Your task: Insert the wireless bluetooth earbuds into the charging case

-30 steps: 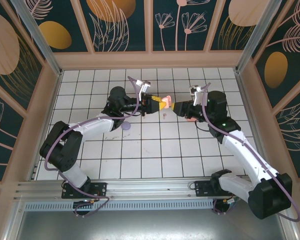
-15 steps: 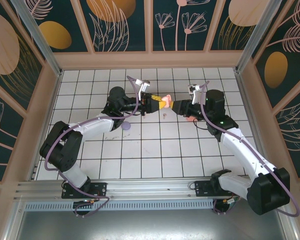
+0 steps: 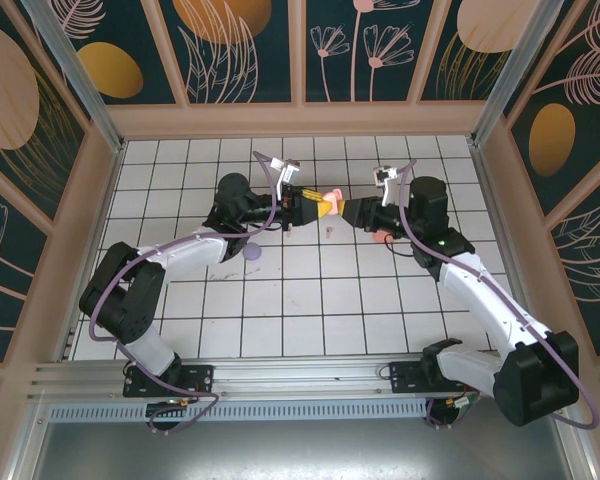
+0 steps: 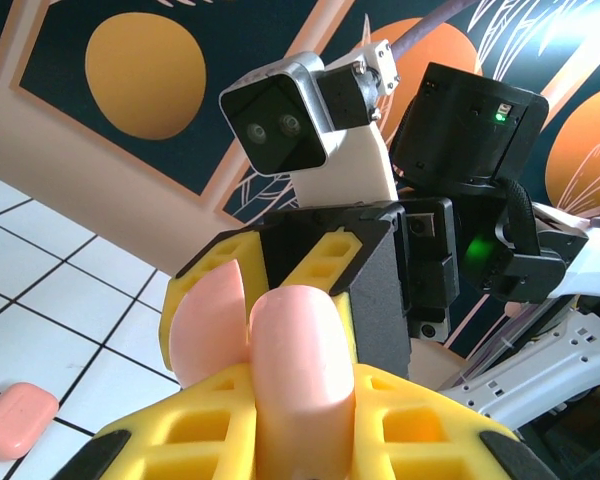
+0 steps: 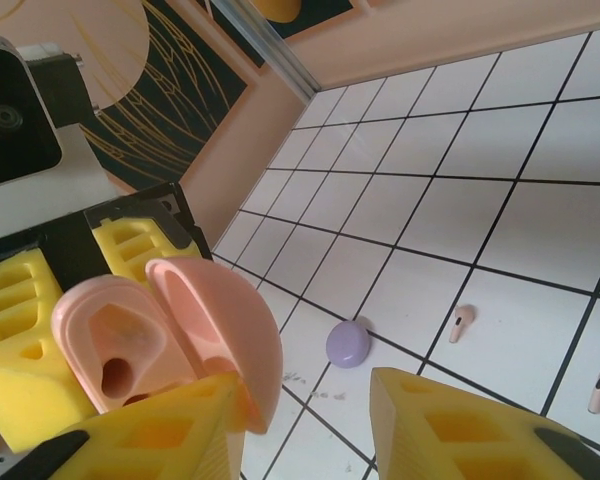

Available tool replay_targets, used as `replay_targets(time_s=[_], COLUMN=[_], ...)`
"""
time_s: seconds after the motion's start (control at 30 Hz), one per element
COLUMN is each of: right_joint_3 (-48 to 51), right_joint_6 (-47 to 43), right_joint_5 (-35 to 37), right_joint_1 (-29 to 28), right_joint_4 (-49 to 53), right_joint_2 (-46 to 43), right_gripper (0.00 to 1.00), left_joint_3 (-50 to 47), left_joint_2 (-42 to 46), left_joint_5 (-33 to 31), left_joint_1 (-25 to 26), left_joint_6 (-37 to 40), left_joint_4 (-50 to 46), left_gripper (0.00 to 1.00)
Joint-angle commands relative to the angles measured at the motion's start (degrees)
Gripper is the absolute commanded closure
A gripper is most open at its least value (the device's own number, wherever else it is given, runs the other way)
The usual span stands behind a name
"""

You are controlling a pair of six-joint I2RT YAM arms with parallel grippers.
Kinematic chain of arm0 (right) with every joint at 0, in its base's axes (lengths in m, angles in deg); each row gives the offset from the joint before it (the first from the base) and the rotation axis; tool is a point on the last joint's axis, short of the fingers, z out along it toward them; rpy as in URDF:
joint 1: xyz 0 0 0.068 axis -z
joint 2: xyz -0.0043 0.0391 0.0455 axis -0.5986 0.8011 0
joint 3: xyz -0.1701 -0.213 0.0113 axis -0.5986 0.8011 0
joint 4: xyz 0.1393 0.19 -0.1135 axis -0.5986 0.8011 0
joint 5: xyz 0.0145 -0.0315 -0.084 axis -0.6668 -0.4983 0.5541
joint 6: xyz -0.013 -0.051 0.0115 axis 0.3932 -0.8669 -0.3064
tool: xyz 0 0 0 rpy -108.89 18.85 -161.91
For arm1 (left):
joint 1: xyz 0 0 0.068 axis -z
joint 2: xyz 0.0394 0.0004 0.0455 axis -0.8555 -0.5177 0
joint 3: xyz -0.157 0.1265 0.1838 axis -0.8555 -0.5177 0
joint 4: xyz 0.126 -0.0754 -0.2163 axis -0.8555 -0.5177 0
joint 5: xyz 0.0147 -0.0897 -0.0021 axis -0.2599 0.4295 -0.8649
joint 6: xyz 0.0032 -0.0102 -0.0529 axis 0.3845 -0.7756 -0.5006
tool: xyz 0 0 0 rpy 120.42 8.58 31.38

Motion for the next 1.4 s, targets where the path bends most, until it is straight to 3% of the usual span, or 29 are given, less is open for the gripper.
replay_targets(time_s=[0.0,0.23,0.43,0.53,0.67,0.8,0.97,1.1,1.37], right_joint_3=[-2.3,-3.1,-3.4,-3.5,-3.8,-4.9,-7.2,-8.9,-12.1], right_joint_6=[0.4,0.4,0.2,0.1,-0.7,-2.3,-5.4,-8.3,-15.0], right_joint_5=[-0.8,-1.1,-0.9,0.1,2.4,4.9,7.1,8.8,12.1], right_joint_1=[-0.6,-1.1,-1.2,-1.2,-1.2,-1.0,-0.5,-0.3,-0.4], right_joint_4=[-2.4,-2.3,-1.9,-1.4,0.5,3.7,8.8,12.9,20.7], right_joint_2=[0.7,1.2,1.1,0.9,0.5,0.1,-0.3,-0.4,-0.1], right_gripper=[0.64,0.72,0.95,1.0,1.0,1.0,1.0,1.0,1.0], left_joint_3=[0.0,0.0,0.0,0.0,-1.6,-1.6,-0.9,1.7,12.1], left_joint_2=[-0.4,-0.5,-0.6,-0.5,0.5,2.0,4.4,5.9,6.8], left_joint_5=[1.2,1.3,1.1,0.2,-3.2,-6.1,-6.7,-6.2,-5.9], left_joint_1=[0.4,0.5,0.5,0.5,0.5,0.6,0.1,-0.3,-0.5], left_joint_6=[-0.9,-1.0,-1.2,-1.1,0.2,2.1,4.8,9.8,30.4], left_joint_4=[3.6,3.8,3.7,3.5,2.0,-0.7,-5.5,-14.0,-45.2], left_gripper=[1.0,1.0,1.0,0.84,0.5,0.36,0.29,0.26,0.24])
